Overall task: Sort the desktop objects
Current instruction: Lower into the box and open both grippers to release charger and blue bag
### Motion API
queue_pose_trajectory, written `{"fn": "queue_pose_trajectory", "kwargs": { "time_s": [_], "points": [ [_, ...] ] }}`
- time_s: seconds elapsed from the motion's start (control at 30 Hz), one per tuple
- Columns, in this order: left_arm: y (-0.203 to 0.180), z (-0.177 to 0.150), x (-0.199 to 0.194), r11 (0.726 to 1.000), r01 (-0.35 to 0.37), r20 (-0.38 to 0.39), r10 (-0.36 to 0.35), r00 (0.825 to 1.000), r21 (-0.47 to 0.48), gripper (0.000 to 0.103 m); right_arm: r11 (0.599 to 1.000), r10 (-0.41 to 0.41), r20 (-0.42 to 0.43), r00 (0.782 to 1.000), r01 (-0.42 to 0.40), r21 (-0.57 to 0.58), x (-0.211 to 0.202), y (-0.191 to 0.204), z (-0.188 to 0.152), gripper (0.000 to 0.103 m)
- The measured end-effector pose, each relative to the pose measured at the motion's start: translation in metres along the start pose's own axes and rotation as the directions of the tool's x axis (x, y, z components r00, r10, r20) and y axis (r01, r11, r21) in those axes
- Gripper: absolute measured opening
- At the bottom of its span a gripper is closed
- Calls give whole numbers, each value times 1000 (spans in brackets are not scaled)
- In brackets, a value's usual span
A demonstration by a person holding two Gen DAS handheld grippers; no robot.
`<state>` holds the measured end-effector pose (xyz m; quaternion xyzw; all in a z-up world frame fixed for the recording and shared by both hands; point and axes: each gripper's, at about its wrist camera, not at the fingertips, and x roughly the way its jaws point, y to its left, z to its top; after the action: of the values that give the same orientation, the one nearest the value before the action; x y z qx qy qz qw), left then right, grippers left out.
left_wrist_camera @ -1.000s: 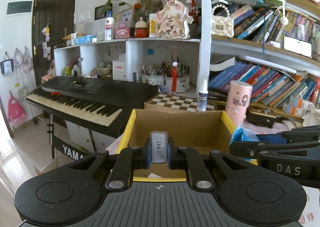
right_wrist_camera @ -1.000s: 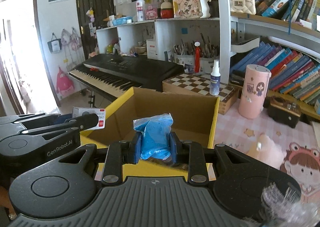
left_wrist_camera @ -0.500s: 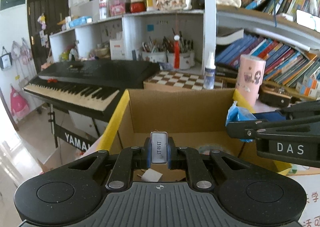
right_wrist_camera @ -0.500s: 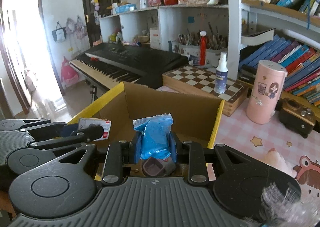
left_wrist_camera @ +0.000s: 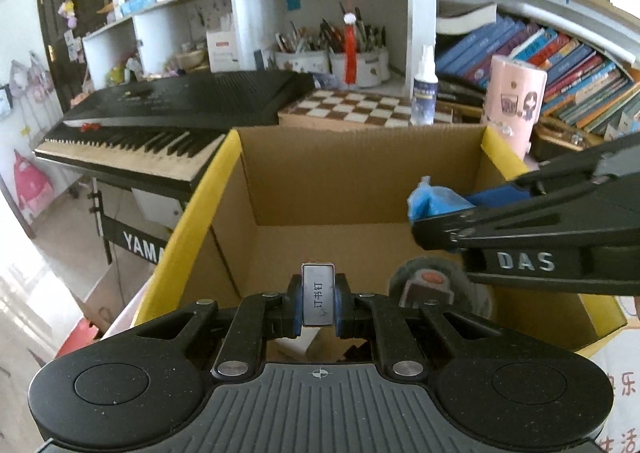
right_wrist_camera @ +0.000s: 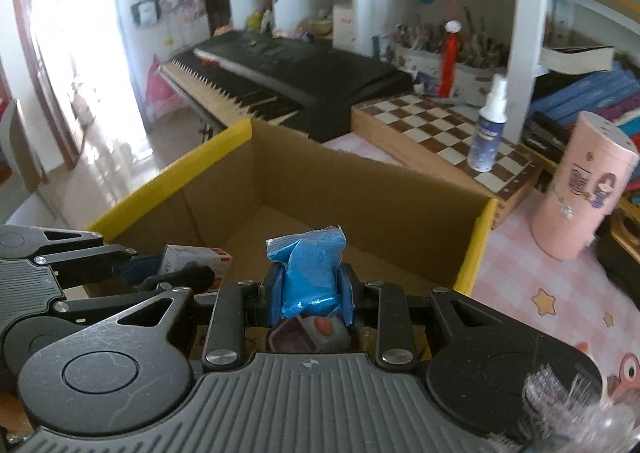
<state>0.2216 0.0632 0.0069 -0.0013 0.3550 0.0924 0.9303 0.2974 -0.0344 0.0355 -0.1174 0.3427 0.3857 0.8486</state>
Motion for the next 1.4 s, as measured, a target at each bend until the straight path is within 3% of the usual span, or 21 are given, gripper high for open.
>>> {"fn": "queue_pose_trajectory", "kwargs": {
  "time_s": [0.5, 0.8, 0.87, 1.0, 1.4],
  "points": [
    [-9, 0, 14, 1000, 8, -69, -7, 998, 21, 14, 997, 60, -125, 990, -67, -47, 31, -4, 6, 27],
    [-9, 0, 7, 1000, -1, -49, 1, 999, 9, 24, 993, 76, -170, 983, -89, -73, 38, -2, 7, 27],
    [-8, 1, 4, 1000, 0, -37, 0, 999, 2, 26, 994, 72, -160, 985, -83, -69, 37, -2, 7, 27],
    [-6, 1, -4, 1000, -11, 0, 11, 1000, -7, 50, 997, 64, -115, 991, -69, -40, 29, -4, 7, 32],
    [7, -3, -39, 997, -41, 92, 47, 995, -60, 63, 999, -20, 32, 999, 19, 39, -16, 1, 2, 34]
  ]
}}
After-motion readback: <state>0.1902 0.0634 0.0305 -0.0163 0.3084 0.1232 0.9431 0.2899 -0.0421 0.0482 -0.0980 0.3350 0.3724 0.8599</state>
